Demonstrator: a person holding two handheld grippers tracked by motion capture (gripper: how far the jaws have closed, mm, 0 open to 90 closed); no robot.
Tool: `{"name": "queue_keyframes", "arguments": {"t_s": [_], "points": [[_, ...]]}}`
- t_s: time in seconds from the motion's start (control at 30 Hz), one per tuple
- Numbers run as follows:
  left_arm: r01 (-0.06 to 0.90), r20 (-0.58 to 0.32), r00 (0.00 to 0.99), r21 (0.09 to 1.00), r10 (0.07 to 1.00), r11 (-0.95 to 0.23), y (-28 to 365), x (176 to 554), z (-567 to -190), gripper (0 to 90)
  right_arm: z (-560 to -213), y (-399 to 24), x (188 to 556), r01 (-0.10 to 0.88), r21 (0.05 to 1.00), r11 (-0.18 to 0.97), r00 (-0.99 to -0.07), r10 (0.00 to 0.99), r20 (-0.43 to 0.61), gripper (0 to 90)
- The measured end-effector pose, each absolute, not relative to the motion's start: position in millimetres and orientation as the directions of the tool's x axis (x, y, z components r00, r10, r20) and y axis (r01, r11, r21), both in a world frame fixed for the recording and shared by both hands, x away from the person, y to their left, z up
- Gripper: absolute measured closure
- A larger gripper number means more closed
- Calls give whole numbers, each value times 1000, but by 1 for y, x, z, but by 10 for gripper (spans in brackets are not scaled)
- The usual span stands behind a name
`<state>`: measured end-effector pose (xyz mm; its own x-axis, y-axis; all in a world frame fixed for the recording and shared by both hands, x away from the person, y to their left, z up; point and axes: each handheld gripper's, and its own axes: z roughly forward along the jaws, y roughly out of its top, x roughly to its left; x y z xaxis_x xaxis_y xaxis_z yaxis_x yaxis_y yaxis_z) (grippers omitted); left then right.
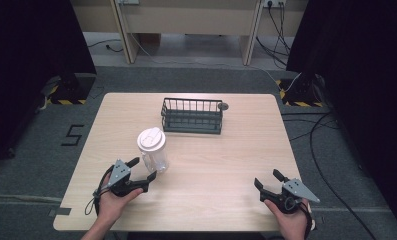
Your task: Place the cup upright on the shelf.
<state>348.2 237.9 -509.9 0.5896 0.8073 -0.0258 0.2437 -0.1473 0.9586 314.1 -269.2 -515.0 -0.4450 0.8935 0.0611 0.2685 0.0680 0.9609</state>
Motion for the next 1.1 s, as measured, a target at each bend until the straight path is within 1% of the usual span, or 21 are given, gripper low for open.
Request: {"name": "queue_keyframes", "arguments": {"t_s": [0.57, 0.97, 1.1], "points": [[242, -9, 589, 956, 808, -166, 223, 375, -513, 142, -515, -269, 314, 272, 960, 67, -446, 893, 64, 191], [246, -24, 577, 958, 816, -146, 214, 389, -515, 143, -515, -269, 315, 269, 961, 72, -446, 893, 58, 191], [244, -26, 577, 960, 816, -141, 212, 392, -515, 152, -515, -269, 315, 278, 959, 61, -445, 893, 72, 192]]}}
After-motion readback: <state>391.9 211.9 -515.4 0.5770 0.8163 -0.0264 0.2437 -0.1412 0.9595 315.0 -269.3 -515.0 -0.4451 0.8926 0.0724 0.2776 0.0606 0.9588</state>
